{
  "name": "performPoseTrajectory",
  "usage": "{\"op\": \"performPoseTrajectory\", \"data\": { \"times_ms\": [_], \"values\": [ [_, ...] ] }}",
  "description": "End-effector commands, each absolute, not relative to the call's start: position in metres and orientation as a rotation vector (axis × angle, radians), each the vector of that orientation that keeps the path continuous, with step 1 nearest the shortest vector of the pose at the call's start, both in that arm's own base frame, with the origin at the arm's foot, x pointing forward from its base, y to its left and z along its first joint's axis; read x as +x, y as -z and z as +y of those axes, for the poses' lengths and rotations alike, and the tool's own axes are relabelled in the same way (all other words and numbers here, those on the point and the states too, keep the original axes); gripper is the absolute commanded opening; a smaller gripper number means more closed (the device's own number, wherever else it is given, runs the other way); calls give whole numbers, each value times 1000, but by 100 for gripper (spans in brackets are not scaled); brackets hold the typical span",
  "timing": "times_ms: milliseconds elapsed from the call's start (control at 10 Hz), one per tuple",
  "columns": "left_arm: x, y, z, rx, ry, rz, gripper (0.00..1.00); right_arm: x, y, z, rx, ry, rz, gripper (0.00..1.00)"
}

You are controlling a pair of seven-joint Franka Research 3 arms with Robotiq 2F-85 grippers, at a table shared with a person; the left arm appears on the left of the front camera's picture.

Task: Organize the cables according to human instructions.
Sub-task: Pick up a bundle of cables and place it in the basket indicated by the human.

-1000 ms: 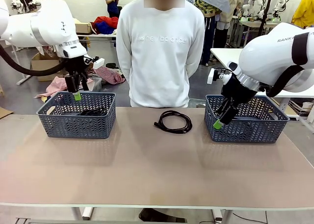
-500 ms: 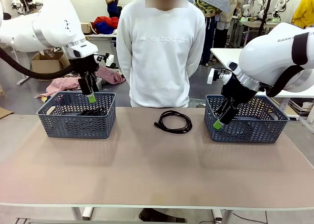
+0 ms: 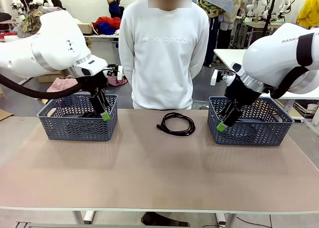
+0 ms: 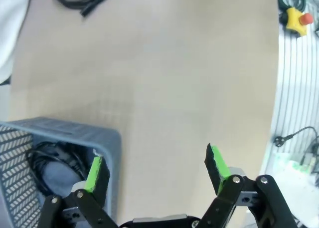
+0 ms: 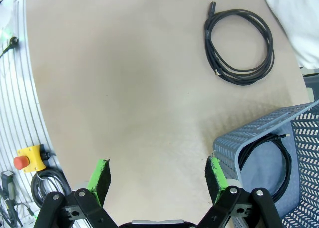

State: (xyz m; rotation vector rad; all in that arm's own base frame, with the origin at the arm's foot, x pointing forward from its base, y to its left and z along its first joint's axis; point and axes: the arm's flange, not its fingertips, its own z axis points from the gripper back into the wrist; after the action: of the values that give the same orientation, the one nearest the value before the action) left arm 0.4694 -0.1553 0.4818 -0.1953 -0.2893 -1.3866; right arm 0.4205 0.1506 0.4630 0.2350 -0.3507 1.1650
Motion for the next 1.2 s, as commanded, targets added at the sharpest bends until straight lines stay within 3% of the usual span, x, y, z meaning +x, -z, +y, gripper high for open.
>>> {"op": "performPoseTrajectory", "data": {
  "times_ms": [0, 1100],
  "values": [
    [452, -478, -159, -221, 1355, -303, 100, 420, -464, 151, 230, -1153, -349, 100],
    [453, -478, -166, -210, 1382, -279, 100, 420, -464, 151, 230, -1153, -349, 100]
  ]
}}
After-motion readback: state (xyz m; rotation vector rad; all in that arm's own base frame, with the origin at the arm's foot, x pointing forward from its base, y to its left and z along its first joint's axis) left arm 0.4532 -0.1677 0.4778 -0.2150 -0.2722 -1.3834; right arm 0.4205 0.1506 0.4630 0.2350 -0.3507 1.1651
